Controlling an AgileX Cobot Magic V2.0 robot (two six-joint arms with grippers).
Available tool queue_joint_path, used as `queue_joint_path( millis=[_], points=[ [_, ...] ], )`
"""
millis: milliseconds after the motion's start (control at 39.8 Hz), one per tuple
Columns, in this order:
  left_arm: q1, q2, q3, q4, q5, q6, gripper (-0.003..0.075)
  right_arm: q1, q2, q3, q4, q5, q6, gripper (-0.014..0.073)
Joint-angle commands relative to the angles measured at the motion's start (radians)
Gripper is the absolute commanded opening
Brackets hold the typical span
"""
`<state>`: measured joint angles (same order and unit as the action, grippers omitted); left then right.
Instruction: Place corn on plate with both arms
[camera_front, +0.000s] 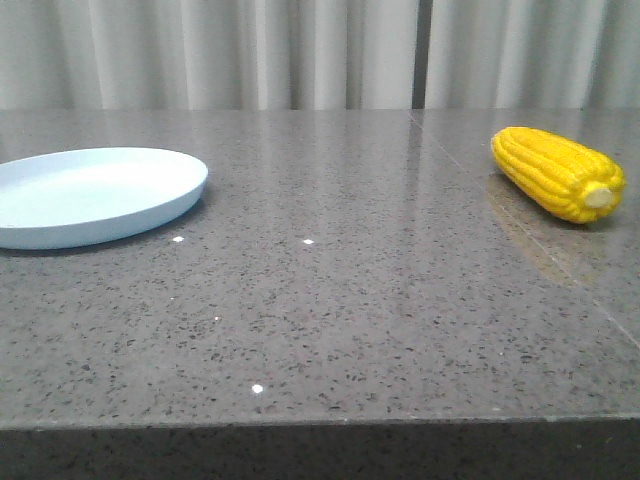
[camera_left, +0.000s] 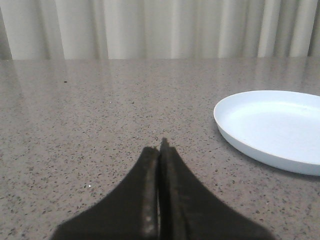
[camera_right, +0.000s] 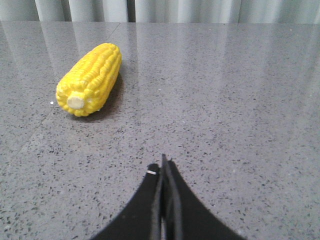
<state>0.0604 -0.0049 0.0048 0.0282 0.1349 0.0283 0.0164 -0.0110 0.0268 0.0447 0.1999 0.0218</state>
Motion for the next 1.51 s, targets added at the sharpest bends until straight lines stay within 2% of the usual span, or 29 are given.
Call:
queue_joint_path(
  millis=[0,1079,1481],
  points=[
    [0.003,-0.02,0.003,-0.002,-0.085,-0.004,-0.002,-0.007,-0.016,-0.005,-0.001,-0.077,-0.008,-0.0062],
    [0.003,-0.02,0.003,-0.002,-0.085,-0.004,-0.002,-0.007,-0.016,-0.005,-0.001,-0.077,-0.008,-0.0062],
    [0.003,-0.02,0.003,-0.002,-0.16,-0.004,-0.002,-0.005,-0.016,-0.005,-0.001,-0.096,-0.008,-0.0062]
  ],
)
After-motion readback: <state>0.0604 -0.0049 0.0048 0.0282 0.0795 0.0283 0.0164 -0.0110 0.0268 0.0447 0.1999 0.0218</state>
